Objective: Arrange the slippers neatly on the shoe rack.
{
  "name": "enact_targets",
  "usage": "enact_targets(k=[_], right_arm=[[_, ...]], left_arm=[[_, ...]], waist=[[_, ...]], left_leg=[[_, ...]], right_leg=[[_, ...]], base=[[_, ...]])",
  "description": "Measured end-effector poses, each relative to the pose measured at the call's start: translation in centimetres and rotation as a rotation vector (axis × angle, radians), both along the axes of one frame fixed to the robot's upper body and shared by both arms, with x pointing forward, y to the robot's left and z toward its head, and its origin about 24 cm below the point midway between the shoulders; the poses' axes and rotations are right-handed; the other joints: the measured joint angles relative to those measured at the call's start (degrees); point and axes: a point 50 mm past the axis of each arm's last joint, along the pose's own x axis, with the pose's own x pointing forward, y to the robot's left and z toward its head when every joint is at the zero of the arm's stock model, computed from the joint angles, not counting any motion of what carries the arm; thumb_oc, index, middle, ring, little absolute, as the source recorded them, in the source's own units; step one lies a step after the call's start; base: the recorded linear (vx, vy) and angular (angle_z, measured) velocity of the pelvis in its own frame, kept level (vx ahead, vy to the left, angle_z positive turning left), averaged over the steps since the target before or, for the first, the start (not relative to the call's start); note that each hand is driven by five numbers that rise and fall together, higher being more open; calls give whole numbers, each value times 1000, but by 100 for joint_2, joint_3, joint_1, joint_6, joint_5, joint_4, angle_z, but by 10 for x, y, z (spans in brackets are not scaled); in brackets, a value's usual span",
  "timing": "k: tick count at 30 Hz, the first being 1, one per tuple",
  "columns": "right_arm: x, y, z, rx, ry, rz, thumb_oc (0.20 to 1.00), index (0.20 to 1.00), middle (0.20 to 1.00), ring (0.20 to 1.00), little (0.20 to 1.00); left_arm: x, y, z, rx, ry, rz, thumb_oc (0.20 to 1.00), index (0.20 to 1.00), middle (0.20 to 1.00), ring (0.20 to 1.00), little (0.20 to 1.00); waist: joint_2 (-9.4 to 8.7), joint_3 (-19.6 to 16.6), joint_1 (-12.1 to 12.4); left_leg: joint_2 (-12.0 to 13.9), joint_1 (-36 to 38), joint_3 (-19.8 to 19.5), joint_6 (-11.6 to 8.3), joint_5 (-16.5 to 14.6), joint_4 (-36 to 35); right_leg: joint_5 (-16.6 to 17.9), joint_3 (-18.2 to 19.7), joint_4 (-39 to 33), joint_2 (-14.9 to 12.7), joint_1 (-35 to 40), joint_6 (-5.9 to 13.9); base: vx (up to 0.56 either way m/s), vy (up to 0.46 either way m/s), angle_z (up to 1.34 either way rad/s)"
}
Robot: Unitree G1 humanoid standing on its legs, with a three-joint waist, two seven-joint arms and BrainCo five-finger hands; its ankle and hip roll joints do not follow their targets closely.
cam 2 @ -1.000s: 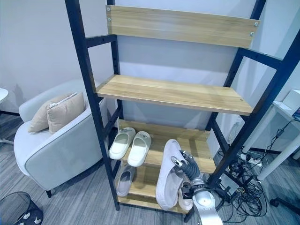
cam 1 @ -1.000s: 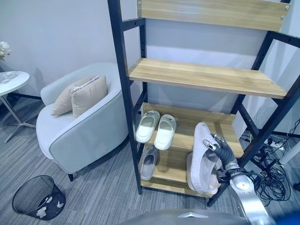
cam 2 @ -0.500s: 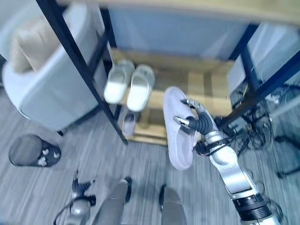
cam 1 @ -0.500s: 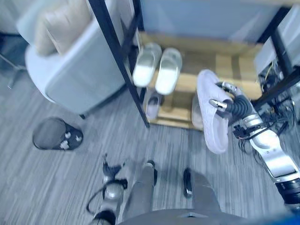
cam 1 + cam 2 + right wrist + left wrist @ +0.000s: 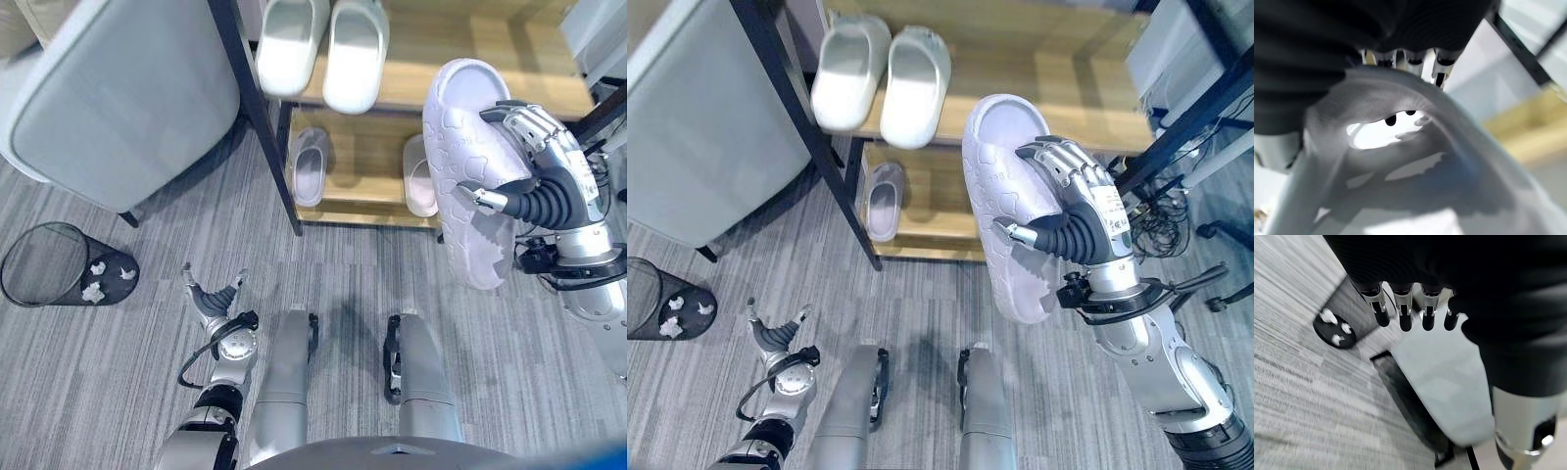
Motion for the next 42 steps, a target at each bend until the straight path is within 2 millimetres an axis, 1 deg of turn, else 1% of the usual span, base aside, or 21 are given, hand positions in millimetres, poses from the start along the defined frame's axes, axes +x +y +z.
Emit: enact_targets(k=[1, 2, 3, 5, 9, 11, 13, 16, 17, 19, 22, 23, 26, 28, 30, 31, 32, 35, 38, 39, 42], right_arm=[[7, -4, -13, 2, 66, -27, 200, 200, 200, 200, 200], [11, -4, -5, 4, 35, -27, 200, 200, 200, 200, 200], [14, -4, 3, 0, 7, -33, 200, 200, 200, 200, 200], [18, -1, 9, 19, -14, -30, 200, 200, 200, 200, 200], [28, -3, -3, 58, 43, -54, 200, 200, 200, 200, 200], [40, -10, 2, 54, 43, -96, 200, 200, 200, 200, 200], [55, -14, 1, 35, 58, -121, 200, 200, 200, 200, 200], [71, -13, -2, 3, 49, -128, 200, 200, 200, 200, 200], [85, -17, 1, -16, 41, -159, 200, 200, 200, 200, 200], [100, -13, 13, 57, 11, -173, 200, 200, 200, 200, 200], [102, 2, 37, 105, -56, -111, 200, 200, 200, 200, 200], [106, 4, 52, 110, -91, -107, 200, 200, 200, 200, 200], [115, 3, 69, 133, -105, -121, 200, 200, 200, 200, 200], [131, -1, 81, 120, -68, -174, 200, 200, 200, 200, 200], [132, 1, 83, 124, -58, -169, 200, 200, 200, 200, 200], [150, 4, 87, 59, -1, -217, 200, 200, 200, 200, 200], [160, -9, 84, 30, 66, -309, 200, 200, 200, 200, 200], [175, -26, 79, 4, 175, -456, 200, 200, 200, 200, 200], [176, -24, 93, 6, 147, -469, 200, 200, 200, 200, 200], [176, -26, 94, 11, 142, -476, 200, 200, 200, 200, 200], [176, -27, 99, 36, 141, -483, 200, 200, 200, 200, 200]], left_arm=[[4, -1, 5, 8, -21, -4, 1000, 1000, 1000, 1000, 1000], [8, 1, 13, 21, -58, 4, 1000, 1000, 1000, 1000, 1000], [12, 0, 22, 21, -105, 2, 1000, 1000, 1000, 1000, 1000], [16, 2, 31, 22, -148, 13, 1000, 1000, 1000, 1000, 1000], [11, 8, 30, 18, -153, 76, 1000, 1000, 1000, 1000, 1000], [12, 7, 34, 37, -167, 75, 1000, 1000, 1000, 1000, 1000], [15, 7, 37, 39, -185, 85, 1000, 1000, 1000, 1000, 1000], [32, 6, 55, 29, -244, 96, 1000, 1000, 1000, 1000, 1000], [35, 5, 62, 28, -267, 89, 1000, 1000, 1000, 1000, 1000], [36, 4, 69, 29, -296, 69, 1000, 1000, 1000, 1000, 1000], [40, -5, 76, 22, -323, -11, 1000, 1000, 1000, 1000, 1000], [42, -10, 81, 19, -340, -67, 1000, 1000, 1000, 1000, 1000], [42, -23, 85, 6, -349, -167, 1000, 1000, 1000, 1000, 1000], [40, -35, 93, 20, -377, -264, 1000, 1000, 1000, 1000, 1000], [40, -35, 93, 17, -369, -279, 1000, 1000, 1000, 1000, 1000], [39, -35, 106, 17, -407, -303, 1000, 1000, 1000, 1000, 1000], [40, -42, 121, 30, -466, -362, 1000, 1000, 1000, 1000, 1000], [34, -39, 131, 90, -473, -441, 1000, 1000, 1000, 1000, 1000], [21, -29, 111, 91, -381, -438, 1000, 1000, 1000, 1000, 1000], [11, -27, 96, 75, -312, -439, 1000, 1000, 1000, 1000, 1000], [5, -25, 87, 63, -270, -440, 1000, 1000, 1000, 1000, 1000]], waist=[[72, 71, 26], [139, 280, 47], [214, 322, 107], [152, 484, 152], [32, 1380, 278], [-1, 1971, 285], [-21, 2360, 283], [6, 2653, 397], [62, 2810, 429], [98, 2885, 471], [118, 2922, 603], [125, 2972, 642], [145, 3017, 774], [140, 3128, 852], [134, 3156, 943], [123, 3427, 837], [121, 3595, 927], [228, 3798, 1006], [255, 3809, 1073], [251, 3811, 1074], [246, 3819, 1101]], left_leg=[[-10, -299, -34, -173, -57, 274], [38, -528, -46, -84, -72, 626], [20, -1083, -46, -110, -159, 1190], [53, -1445, -22, -110, -245, 1712], [95, -1278, -18, -152, -568, 2585], [104, -1141, 17, -151, -668, 2936], [91, -999, 48, -122, -796, 3309], [114, -892, 87, -184, -925, 3549], [121, -676, 103, -173, -1096, 3745], [120, -558, 83, -179, -1277, 3984], [128, -532, 82, -198, -1321, 4034], [126, -495, 89, -191, -1323, 4039], [121, -360, 100, -172, -1331, 4018], [121, -276, 107, -157, -1325, 4007], [117, -276, 113, -160, -1321, 3991], [133, -103, 144, -134, -1328, 4006], [123, -74, 148, -120, -1322, 4015], [92, -126, 165, -81, -1325, 4046], [94, -109, 266, -4, -1356, 4000], [95, -110, 311, 64, -1377, 4000], [89, -133, 384, 127, -1391, 3910]], right_leg=[[-56, 26, 314, 4, -273, 23], [-71, 35, 640, 9, -499, 28], [-194, 128, 1243, 29, -1050, 80], [-324, 251, 1830, 61, -1455, 60], [-624, 439, 2726, 185, -1336, 123], [-706, 573, 3091, 250, -1222, 177], [-839, 695, 3488, 259, -1077, 257], [-994, 819, 3758, 328, -991, 335], [-1144, 869, 3938, 319, -769, 415], [-1306, 900, 4163, 306, -634, 421], [-1308, 907, 4193, 285, -622, 417], [-1308, 905, 4196, 268, -574, 417], [-1325, 897, 4157, 213, -425, 379], [-1325, 899, 4143, 195, -335, 377], [-1320, 895, 4122, 192, -332, 389], [-1312, 917, 4135, 178, -180, 407], [-1313, 924, 4147, 178, -143, 405], [-1312, 926, 4158, 102, -154, 408], [-1312, 935, 4075, -27, -142, 408], [-1312, 945, 4042, -85, -125, 408], [-1318, 967, 3917, -183, -138, 396]], base=[[103, -44, 12], [97, -38, 10], [127, -50, 7], [139, -36, 11], [115, 10, -1], [144, 29, 1], [104, 24, 7], [102, 24, 0], [113, 44, 4], [64, 26, -1], [25, 12, -3], [0, 0, 0], [-11, 4, 0], [-27, 15, 1], [-73, 65, 0], [-67, 73, 0], [-64, 77, 3], [-33, 69, 6], [-22, 99, 1], [3, 134, -1], [6, 96, 3]])
